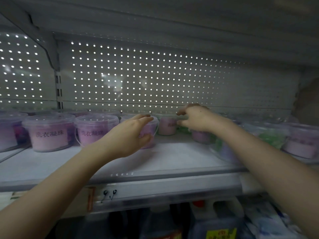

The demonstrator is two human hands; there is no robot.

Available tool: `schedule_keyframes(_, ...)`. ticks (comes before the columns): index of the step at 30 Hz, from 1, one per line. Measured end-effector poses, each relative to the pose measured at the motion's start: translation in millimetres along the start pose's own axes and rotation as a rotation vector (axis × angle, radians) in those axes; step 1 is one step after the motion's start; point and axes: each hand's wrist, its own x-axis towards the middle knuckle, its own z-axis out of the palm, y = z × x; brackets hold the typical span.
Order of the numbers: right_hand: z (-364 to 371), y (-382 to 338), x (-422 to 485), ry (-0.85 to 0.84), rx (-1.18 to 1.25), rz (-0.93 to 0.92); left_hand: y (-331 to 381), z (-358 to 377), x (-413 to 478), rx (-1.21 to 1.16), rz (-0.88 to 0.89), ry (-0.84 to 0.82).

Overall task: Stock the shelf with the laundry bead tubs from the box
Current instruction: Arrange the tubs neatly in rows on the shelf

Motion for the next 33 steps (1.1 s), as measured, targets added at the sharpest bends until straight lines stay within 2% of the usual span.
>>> schedule_keyframes(5, -27.0, 35.7, -59.1, 0.092, 0.075, 0.042, 28.9, 10.1, 11.7, -0.04, 0.059, -0.015)
schedule_keyframes(14, -31.6, 72.4, -134.4, 0.07, 0.048, 0.161, 65.4, 24.3, 25.4, -0.12, 0.112, -0.046)
schedule_keyframes(20, -26.1, 74.2, -141.3, 0.235, 0.102, 0.171, 67.4, 27.7, 24.8, -0.125, 0.104, -0.05)
schedule_keyframes(23, -23.8, 75.7, -137.6, 0.25, 0.121, 0.204, 63.8, 27.2, 22.2, -0.112, 0.091, -0.05)
schedule_keyframes(27, -16.6, 73.8, -140.5, 0.186, 0.11, 0.174, 62.8, 26.5, 21.1, -0.108, 0.09, -0.048)
schedule_keyframes(29, -10.9, 75.7, -141.4, 0.22, 0.114, 0.159, 65.5, 27.2, 21.8, -0.109, 0.086, -0.056)
schedule_keyframes(33, -4.7, 74.3, -136.2, 0.326, 0.277, 0.19, 70.8, 28.2, 24.5, -0.127, 0.1, -0.055)
